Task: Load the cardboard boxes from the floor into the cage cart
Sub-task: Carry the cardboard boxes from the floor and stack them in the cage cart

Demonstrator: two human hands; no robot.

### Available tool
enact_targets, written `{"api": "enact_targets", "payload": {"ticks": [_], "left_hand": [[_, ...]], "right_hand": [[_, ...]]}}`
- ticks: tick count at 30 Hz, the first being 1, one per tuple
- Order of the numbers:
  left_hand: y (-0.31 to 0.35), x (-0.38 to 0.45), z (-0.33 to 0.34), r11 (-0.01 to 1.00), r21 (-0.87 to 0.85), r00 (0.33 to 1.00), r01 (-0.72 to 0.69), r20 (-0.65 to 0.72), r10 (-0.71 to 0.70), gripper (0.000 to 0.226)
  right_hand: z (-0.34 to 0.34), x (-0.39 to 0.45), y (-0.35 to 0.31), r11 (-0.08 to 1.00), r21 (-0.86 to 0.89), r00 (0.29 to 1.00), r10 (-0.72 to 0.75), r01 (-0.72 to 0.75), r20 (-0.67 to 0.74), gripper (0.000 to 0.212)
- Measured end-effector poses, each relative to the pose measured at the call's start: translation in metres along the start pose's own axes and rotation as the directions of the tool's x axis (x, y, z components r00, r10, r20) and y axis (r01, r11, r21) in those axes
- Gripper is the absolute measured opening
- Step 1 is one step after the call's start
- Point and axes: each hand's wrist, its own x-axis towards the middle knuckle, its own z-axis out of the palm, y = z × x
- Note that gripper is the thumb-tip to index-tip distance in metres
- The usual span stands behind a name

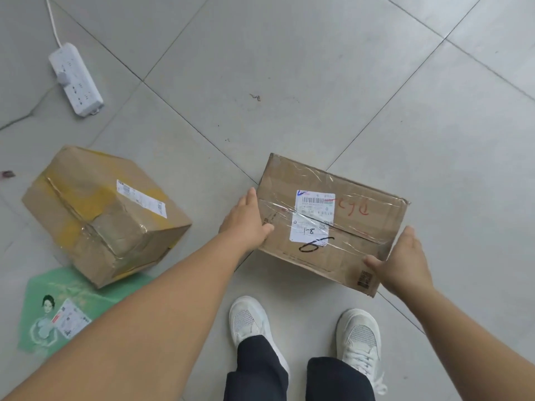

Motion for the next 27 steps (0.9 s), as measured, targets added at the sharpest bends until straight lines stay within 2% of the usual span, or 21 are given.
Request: {"api": "enact_targets", "payload": {"ticks": [3, 7, 13, 21, 27], "left_hand": [[0.002, 0.017, 0.01, 0.999, -0.044, 1.0, 0.021, -0.009, -0.021, 0.099], [0.004, 0.027, 0.017, 0.996, -0.087, 1.0, 0.019, -0.017, -0.021, 0.106], [0.008, 0.006, 0.021, 0.982, -0.188, 0.995, 0.029, -0.084, -0.045, 0.105], [0.039, -0.078, -0.03, 0.95, -0.311, 0.986, -0.024, -0.167, -0.03, 0.105], [0.086, -0.16, -0.097, 0.916, -0.377, 0.951, -0.135, -0.31, 0.012, 0.102]], "right_hand": [[0.02, 0.013, 0.008, 0.995, 0.087, 0.999, 0.051, -0.05, -0.004, 0.098], [0.036, 0.02, 0.017, 0.975, 0.216, 0.999, 0.046, -0.044, -0.004, 0.094], [0.027, 0.009, 0.023, 0.94, 0.338, 0.999, 0.036, -0.038, 0.013, 0.084], [-0.058, -0.05, 0.015, 0.856, 0.515, 0.999, -0.008, 0.032, -0.047, 0.082], [-0.155, -0.104, 0.0, 0.787, 0.594, 0.985, -0.104, 0.165, -0.135, 0.08]]}}
